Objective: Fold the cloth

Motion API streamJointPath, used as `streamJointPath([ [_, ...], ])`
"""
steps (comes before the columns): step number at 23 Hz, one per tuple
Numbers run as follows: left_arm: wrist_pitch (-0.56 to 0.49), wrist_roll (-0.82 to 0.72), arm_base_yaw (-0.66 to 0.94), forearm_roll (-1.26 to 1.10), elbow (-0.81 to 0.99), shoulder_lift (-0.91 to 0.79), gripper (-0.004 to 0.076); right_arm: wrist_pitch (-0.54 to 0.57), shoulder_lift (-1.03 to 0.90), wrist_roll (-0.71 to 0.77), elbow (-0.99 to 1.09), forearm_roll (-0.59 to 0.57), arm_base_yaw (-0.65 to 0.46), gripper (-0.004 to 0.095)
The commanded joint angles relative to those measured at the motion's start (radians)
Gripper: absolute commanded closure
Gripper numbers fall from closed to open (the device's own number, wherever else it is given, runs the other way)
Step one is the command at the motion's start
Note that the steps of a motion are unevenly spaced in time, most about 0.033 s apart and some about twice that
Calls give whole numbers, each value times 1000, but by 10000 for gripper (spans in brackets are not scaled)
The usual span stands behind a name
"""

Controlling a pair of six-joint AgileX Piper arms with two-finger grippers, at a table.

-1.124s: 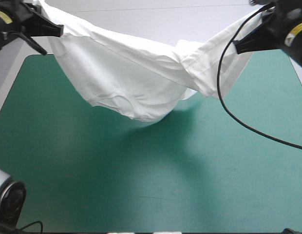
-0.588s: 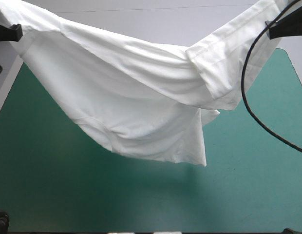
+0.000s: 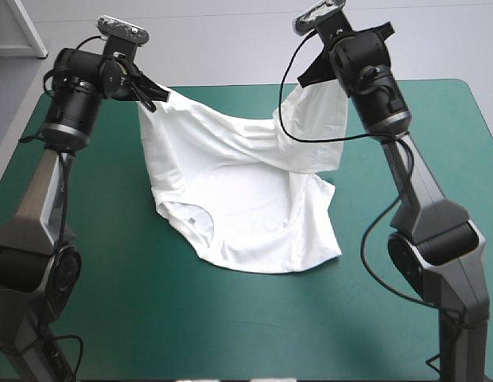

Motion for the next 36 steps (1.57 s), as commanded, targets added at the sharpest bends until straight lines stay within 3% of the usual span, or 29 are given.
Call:
streamJointPath([
  [1,-160,-29,0,9,-7,29,705,-179,52,63,-24,-10,-52,925],
  [7,-325,-41,0,49,-5,159,705,-332,192,65,-24,162,-117,922],
  [9,-389,-57,0,70,-5,212,696,-358,217,49,-24,304,-143,821],
  [10,-429,-58,0,87,-5,243,642,-376,225,37,-24,354,-160,634],
  [12,-455,-86,0,104,-5,263,539,-388,226,34,-24,363,-170,402],
  [14,-475,-117,7,120,-5,283,379,-394,224,39,-25,363,-176,192],
  [15,-480,-135,16,122,-5,294,217,-378,214,41,-25,354,-181,78],
  [16,-474,-137,23,136,-5,296,128,-318,199,43,-25,335,-181,71],
  [17,-466,-137,27,155,-5,291,111,-281,185,44,-25,328,-181,71],
  [22,-372,-149,27,161,-5,118,125,28,71,29,-25,411,-181,94],
  [27,-191,-149,27,153,-5,-38,125,38,-28,11,65,627,-169,211],
  [28,-102,-142,27,151,-5,-75,125,38,-61,4,128,651,-149,217],
  [33,176,-72,27,140,-5,-116,146,35,-210,-34,417,632,-95,217],
  [36,216,-26,27,117,8,-116,188,35,-328,-34,643,656,-86,217],
])
